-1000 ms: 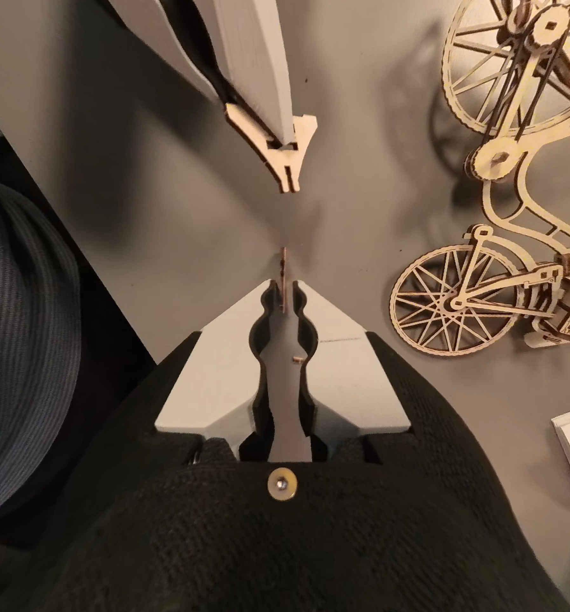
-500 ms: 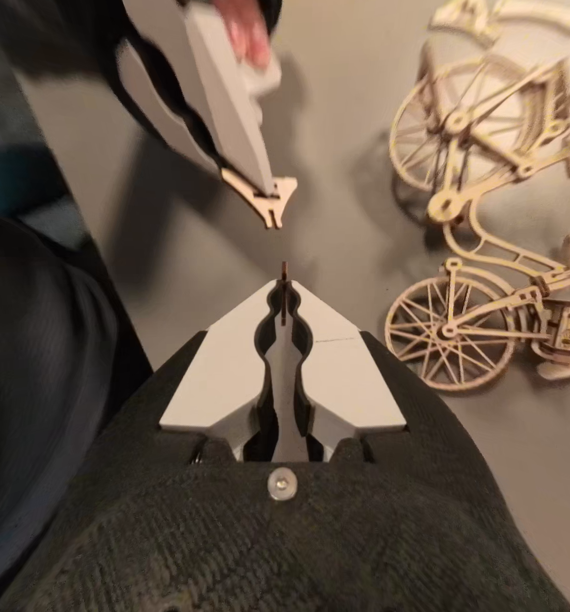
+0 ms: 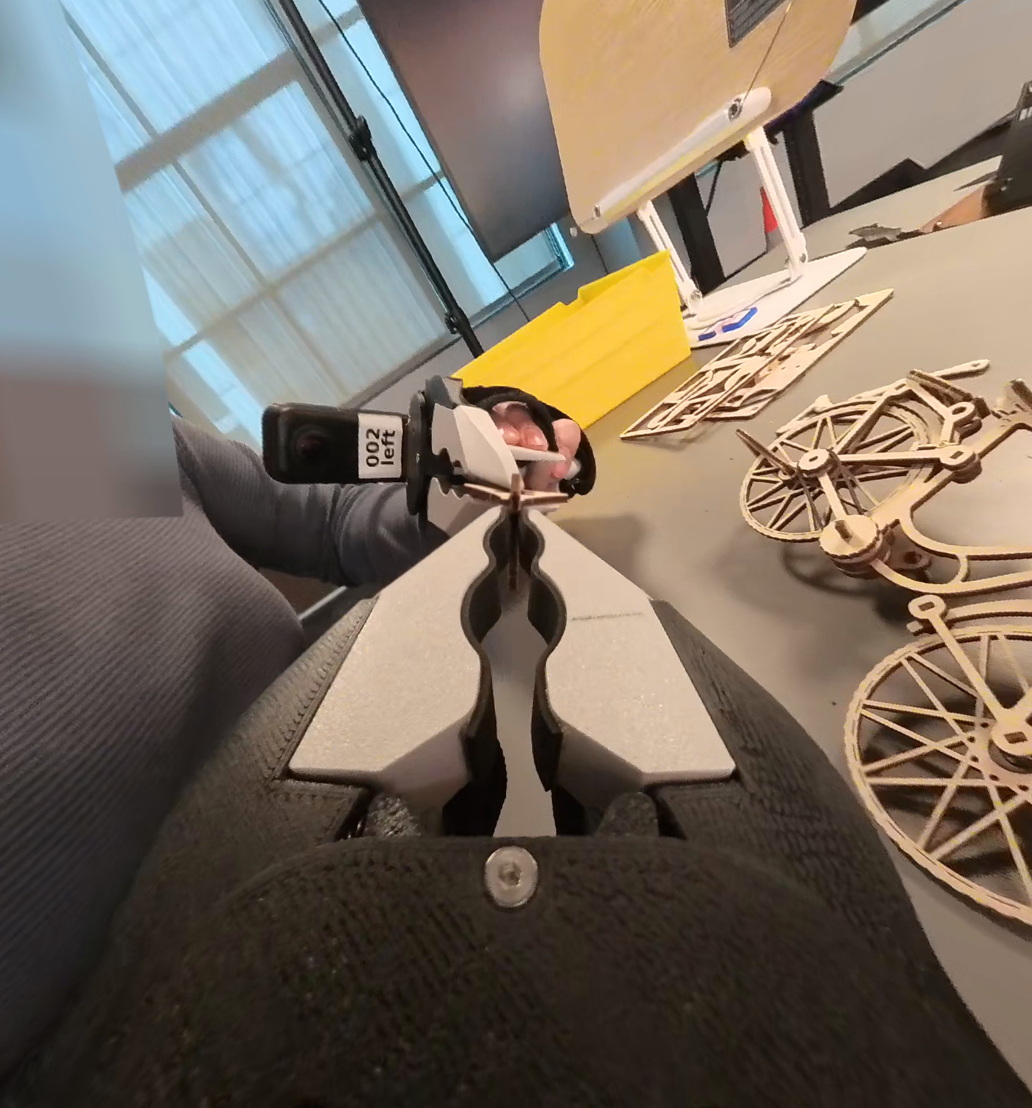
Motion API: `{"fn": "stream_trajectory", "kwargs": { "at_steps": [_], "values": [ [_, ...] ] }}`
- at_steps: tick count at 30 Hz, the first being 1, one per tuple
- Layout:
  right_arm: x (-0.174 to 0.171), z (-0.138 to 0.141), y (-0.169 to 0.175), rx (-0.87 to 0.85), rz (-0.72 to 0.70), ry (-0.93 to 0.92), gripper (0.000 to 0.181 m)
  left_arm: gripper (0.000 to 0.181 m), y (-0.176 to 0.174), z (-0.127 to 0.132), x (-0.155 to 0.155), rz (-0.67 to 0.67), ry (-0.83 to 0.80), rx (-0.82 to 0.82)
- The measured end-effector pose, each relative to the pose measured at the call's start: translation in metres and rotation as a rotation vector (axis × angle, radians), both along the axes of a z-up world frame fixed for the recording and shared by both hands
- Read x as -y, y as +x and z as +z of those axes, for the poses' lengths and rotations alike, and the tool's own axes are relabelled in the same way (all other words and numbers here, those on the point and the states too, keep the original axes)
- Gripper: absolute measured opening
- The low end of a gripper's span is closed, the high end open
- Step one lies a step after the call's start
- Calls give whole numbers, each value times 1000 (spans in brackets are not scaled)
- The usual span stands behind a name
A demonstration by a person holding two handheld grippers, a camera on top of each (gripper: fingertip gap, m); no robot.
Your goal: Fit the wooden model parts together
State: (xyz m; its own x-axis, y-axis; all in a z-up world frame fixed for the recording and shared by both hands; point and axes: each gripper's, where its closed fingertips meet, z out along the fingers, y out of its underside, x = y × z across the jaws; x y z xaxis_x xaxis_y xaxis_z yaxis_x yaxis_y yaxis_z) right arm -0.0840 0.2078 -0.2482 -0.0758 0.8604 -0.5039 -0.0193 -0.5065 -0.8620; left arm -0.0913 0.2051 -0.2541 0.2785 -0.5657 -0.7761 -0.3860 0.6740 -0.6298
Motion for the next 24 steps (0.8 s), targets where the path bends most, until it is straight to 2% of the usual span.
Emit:
{"fn": "stream_trajectory", "kwargs": {
  "at_steps": [13, 17, 20, 24],
  "values": [
    [0, 9, -1, -84, -1, -55, 0, 1, 0, 8, 0, -9, -47, 61],
    [-4, 5, 0, -42, -35, -46, 0, 1, -4, 3, -8, 32, -49, 52],
    [-8, -25, 6, 255, -72, 8, 0, 1, -9, -2, -17, 71, -55, 29],
    [-11, -66, 35, 843, -78, 282, 0, 1, -5, -11, -17, 62, -75, -12]
  ]
}}
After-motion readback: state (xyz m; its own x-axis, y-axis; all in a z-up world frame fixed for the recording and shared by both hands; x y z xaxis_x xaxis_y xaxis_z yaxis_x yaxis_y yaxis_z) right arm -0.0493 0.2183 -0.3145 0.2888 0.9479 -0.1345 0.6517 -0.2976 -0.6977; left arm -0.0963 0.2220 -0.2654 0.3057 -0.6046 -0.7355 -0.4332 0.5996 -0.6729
